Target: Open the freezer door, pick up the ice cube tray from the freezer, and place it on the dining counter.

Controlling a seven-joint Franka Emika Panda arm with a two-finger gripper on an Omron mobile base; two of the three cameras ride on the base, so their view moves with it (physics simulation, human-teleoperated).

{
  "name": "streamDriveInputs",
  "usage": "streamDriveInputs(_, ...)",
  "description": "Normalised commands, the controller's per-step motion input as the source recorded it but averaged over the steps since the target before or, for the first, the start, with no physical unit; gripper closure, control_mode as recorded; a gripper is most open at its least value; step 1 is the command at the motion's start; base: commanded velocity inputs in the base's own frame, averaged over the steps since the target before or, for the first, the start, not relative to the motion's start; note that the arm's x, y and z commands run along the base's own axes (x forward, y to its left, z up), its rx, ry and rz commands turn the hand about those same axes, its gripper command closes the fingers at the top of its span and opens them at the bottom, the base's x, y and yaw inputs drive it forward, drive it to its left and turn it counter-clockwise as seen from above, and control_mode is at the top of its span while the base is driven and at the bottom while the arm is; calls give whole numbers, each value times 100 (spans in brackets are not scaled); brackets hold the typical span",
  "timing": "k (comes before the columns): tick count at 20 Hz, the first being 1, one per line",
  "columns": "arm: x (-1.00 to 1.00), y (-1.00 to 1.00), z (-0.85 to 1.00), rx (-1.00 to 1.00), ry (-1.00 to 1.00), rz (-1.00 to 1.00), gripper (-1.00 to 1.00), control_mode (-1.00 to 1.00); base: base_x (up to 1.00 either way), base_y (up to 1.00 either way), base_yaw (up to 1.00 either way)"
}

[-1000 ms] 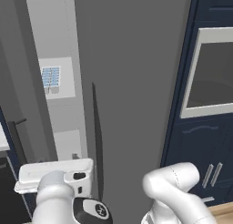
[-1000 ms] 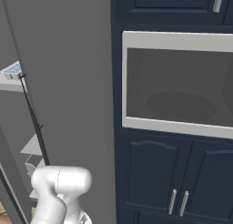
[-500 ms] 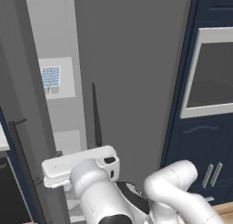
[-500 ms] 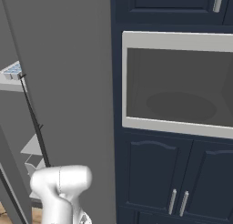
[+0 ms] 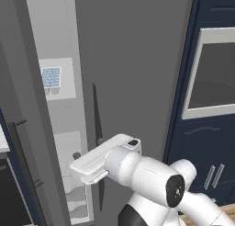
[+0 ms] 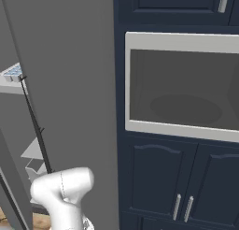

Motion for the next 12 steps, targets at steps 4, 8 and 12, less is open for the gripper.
streamDriveInputs(4, 6, -16, 6, 0, 0, 29, -100, -100, 0, 0, 0)
streamDriveInputs(8, 1, -9, 1, 1, 0, 28, -100, -100, 0, 0, 0)
streamDriveInputs(12, 4, -3, 0, 0, 0, 27, -100, -100, 0, 0, 0)
